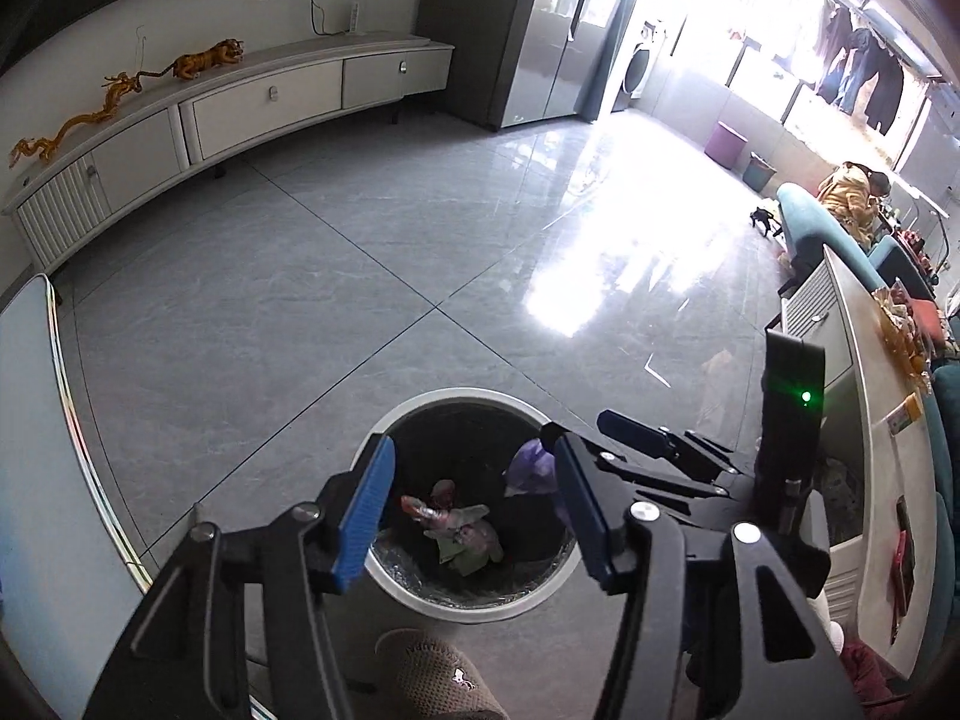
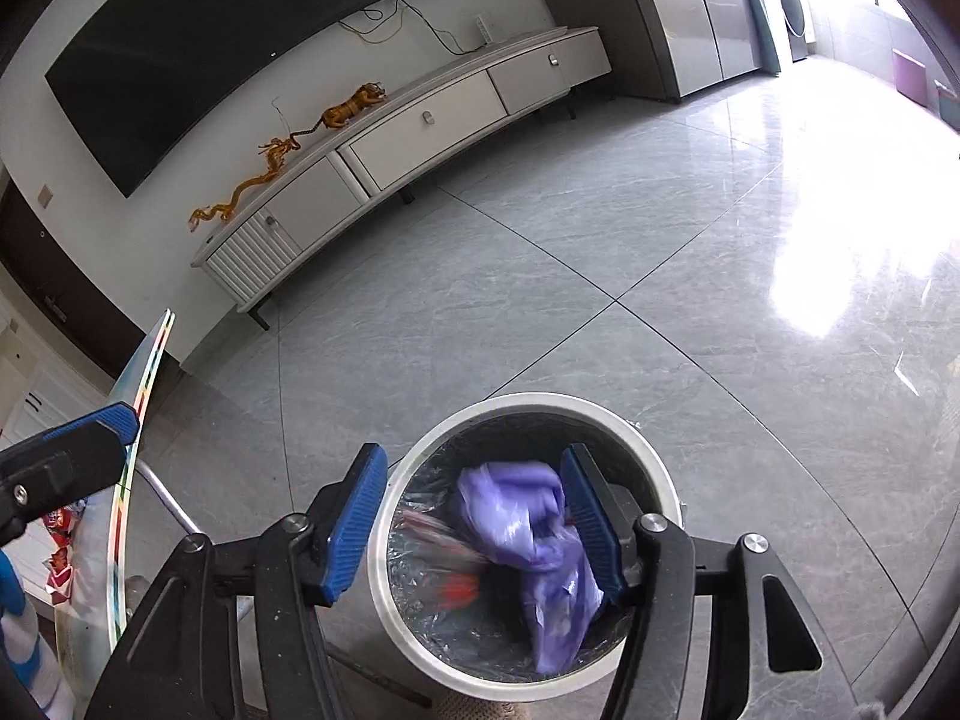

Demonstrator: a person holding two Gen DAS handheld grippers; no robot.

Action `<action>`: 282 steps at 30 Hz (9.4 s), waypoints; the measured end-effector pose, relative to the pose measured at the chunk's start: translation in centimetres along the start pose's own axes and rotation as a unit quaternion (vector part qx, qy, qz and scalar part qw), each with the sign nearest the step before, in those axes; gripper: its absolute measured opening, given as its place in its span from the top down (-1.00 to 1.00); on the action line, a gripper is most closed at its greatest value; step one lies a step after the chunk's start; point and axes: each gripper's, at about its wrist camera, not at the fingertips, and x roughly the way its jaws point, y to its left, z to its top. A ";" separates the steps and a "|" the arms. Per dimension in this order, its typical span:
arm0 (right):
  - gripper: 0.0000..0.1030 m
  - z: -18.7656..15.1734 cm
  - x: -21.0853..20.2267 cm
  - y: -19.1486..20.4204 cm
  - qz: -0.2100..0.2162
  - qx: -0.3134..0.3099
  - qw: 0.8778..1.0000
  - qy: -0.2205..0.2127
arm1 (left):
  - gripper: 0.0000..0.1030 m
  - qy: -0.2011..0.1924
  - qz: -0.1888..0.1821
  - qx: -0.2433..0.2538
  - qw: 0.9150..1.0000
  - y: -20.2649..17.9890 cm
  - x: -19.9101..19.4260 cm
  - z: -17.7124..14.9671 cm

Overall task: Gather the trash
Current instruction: 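Carry both items over the white bin and open both grippers to drop them, then move both grippers back toward the remaining trash on the table, then grasp the pink box with the left gripper while the right gripper grasps the white-red wrapper, then carry both items over the white bin and open both grippers to drop them, then move both grippers back to the trash on the table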

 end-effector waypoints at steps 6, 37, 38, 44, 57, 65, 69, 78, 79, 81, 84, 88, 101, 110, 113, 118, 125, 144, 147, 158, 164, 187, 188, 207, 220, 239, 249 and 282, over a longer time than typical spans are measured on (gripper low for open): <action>-0.21 -0.1 -0.9 0.0 -0.006 0.001 1.000 -0.006 | -0.05 -0.014 0.025 -0.013 1.000 0.9 -1.7 -0.1; -0.29 -0.2 -8.9 6.5 0.000 -0.054 0.995 -0.081 | -0.30 -0.133 0.191 -0.039 0.972 5.0 -16.6 -6.4; -0.29 -0.2 -9.2 6.8 0.001 -0.056 0.995 -0.083 | -0.30 -0.136 0.193 -0.042 0.971 5.1 -17.1 -6.7; -0.29 -0.1 -10.8 8.8 0.008 -0.076 0.993 -0.095 | -0.30 -0.157 0.201 -0.063 0.965 6.5 -19.8 -8.0; -0.29 -0.6 -13.4 16.1 0.027 -0.140 0.984 -0.108 | -0.30 -0.202 0.220 -0.127 0.946 12.2 -26.2 -13.1; -0.30 -0.9 -13.7 21.1 0.043 -0.184 0.976 -0.106 | -0.38 -0.212 0.245 -0.186 0.928 18.9 -29.7 -20.0; -0.32 -1.3 -12.7 23.9 0.056 -0.203 0.973 -0.098 | -0.46 -0.211 0.259 -0.220 0.916 22.2 -31.2 -23.8; -0.33 -2.4 -9.6 28.4 0.079 -0.232 0.968 -0.063 | -0.59 -0.197 0.249 -0.257 0.913 26.0 -31.9 -28.2; -0.33 -2.5 -9.2 28.7 0.080 -0.235 0.967 -0.058 | -0.59 -0.193 0.241 -0.255 0.916 26.1 -31.5 -28.1; -0.33 -2.6 -8.4 29.4 0.081 -0.240 0.966 -0.049 | -0.59 -0.185 0.224 -0.252 0.923 26.2 -30.4 -27.8; -0.33 -2.8 -7.2 30.1 0.083 -0.247 0.965 -0.037 | -0.59 -0.171 0.202 -0.243 0.933 25.9 -28.5 -26.8; -0.33 -2.9 -5.7 30.7 0.080 -0.256 0.963 -0.023 | -0.59 -0.153 0.187 -0.228 0.943 25.6 -26.0 -25.0; -0.33 -2.8 0.0 31.0 0.107 -0.259 0.959 0.030 | -0.60 -0.095 0.206 -0.254 0.940 28.1 -19.6 -22.9; -0.33 -3.3 3.3 34.2 0.149 -0.275 0.948 0.055 | -0.58 -0.098 0.205 -0.267 0.937 28.8 -19.1 -23.1; -0.33 -3.6 4.4 35.8 0.166 -0.282 0.943 0.060 | -0.40 -0.105 0.206 -0.271 0.934 29.0 -19.2 -23.3; -0.31 -4.0 6.3 38.5 0.186 -0.296 0.934 0.071 | -0.35 -0.109 0.199 -0.274 0.935 29.2 -19.3 -23.3; 0.46 -4.7 9.1 40.6 0.197 -0.309 0.925 0.098 | -0.33 -0.112 0.194 -0.275 0.935 29.2 -19.4 -23.2; 0.52 -5.0 -2.5 35.4 0.196 -0.305 0.932 0.023 | -0.28 -0.153 0.186 -0.271 0.932 25.7 -23.6 -25.3; 0.52 -5.5 -4.2 33.9 0.189 -0.296 0.936 0.016 | -0.28 -0.157 0.193 -0.272 0.930 25.3 -24.9 -26.2; 0.52 -7.1 -9.3 30.4 0.182 -0.275 0.944 -0.015 | -0.28 -0.186 0.229 -0.264 0.918 23.1 -29.6 -28.5; 0.52 -7.2 -11.3 28.7 0.189 -0.264 0.945 -0.037 | -0.28 -0.197 0.245 -0.248 0.916 21.8 -31.7 -27.6; 0.52 -2.8 -6.1 6.2 0.049 -0.051 0.996 -0.047 | -0.30 -0.088 0.122 -0.050 0.987 8.3 -13.9 -6.1; 0.52 -2.6 -5.6 5.4 0.043 -0.042 0.997 -0.042 | -0.30 -0.079 0.116 -0.043 0.989 7.7 -12.5 -5.4; -0.25 -1.9 0.9 -1.6 -0.021 0.027 0.999 0.022 | -0.37 0.015 0.011 -0.040 0.999 3.8 3.0 1.6; -0.32 -2.5 -2.2 -2.7 -0.047 0.040 0.998 0.006 | -0.42 -0.011 0.020 -0.049 0.999 3.8 0.1 1.2; -0.86 -1.8 -8.5 4.4 -0.022 -0.022 0.996 -0.078 | -0.42 -0.164 0.199 -0.062 0.964 6.5 -15.1 -4.3; -1.00 -1.9 -12.1 9.7 0.014 -0.062 0.990 -0.127 | -0.42 -0.208 0.241 -0.092 0.944 9.3 -22.2 -8.6; -1.00 -7.9 -12.2 33.4 0.036 -0.289 0.953 -0.085 | -0.54 -0.262 0.332 -0.312 0.851 28.5 -37.5 -31.1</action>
